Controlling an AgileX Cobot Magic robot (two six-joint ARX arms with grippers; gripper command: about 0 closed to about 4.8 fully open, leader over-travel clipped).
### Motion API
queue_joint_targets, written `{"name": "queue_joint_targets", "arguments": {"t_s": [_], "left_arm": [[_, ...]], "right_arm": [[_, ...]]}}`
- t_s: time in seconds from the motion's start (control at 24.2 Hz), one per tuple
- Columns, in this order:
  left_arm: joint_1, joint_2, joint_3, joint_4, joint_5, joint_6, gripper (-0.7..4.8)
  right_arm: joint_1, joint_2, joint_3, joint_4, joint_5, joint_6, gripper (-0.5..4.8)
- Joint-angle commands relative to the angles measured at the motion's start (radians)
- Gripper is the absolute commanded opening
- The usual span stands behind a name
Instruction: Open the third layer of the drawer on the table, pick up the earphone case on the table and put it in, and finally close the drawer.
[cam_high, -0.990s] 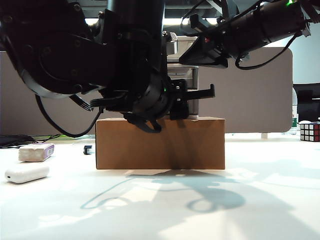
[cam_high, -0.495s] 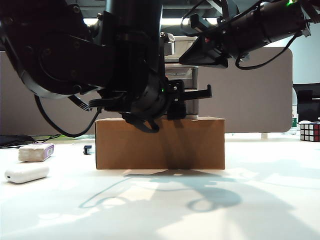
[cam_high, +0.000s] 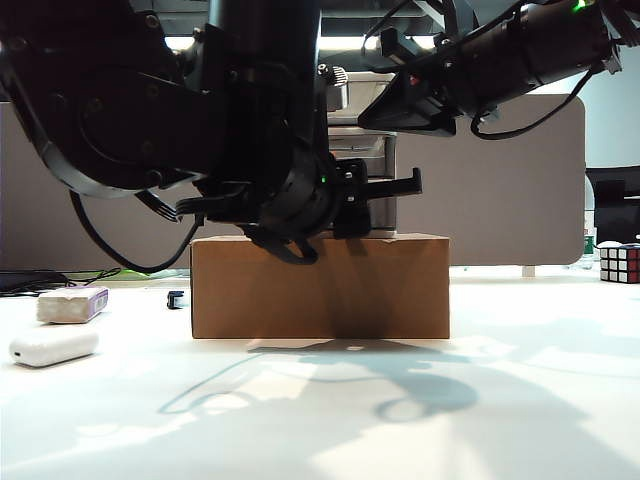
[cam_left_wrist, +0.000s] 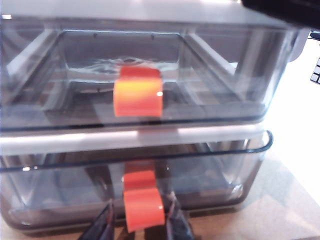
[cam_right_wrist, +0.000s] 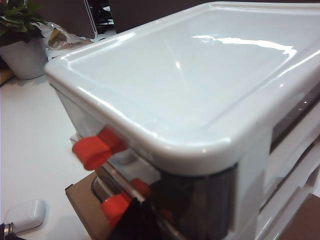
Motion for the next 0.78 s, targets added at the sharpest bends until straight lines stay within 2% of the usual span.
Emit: {"name": "queue_joint_targets", "arguments": {"t_s": [0.04, 0.25, 0.37, 0.54, 0.62, 0.78], "left_arm": [[0.003, -0.002, 0.016, 0.019, 0.004, -0.002, 1.28], [0.003, -0.002, 0.021, 0.019, 0.003, -0.002, 1.0], [0.003, -0.002, 0.021, 0.018, 0.001, -0.003, 0.52], [0.003, -0.002, 0.021, 0.013, 0.001, -0.002, 0.38], [0.003, -0.002, 0.021, 0.005, 0.0, -0.003, -0.07], [-0.004, -0.002, 0.021, -0.017, -0.001, -0.003, -0.06]], "right_arm": [[0.001, -0.002, 0.006, 0.018, -0.004, -0.003, -0.06], [0.001, -0.002, 0.006, 0.018, -0.006, -0.003, -0.06], [0.001, -0.002, 0.006, 0.018, -0.006, -0.003, -0.06], [0.001, -0.002, 0.006, 0.018, -0.006, -0.003, -0.06], [0.001, -0.002, 0.006, 0.018, -0.006, -0.003, -0.06], [0.001, -0.002, 0.006, 0.018, -0.006, -0.003, -0.06]]}}
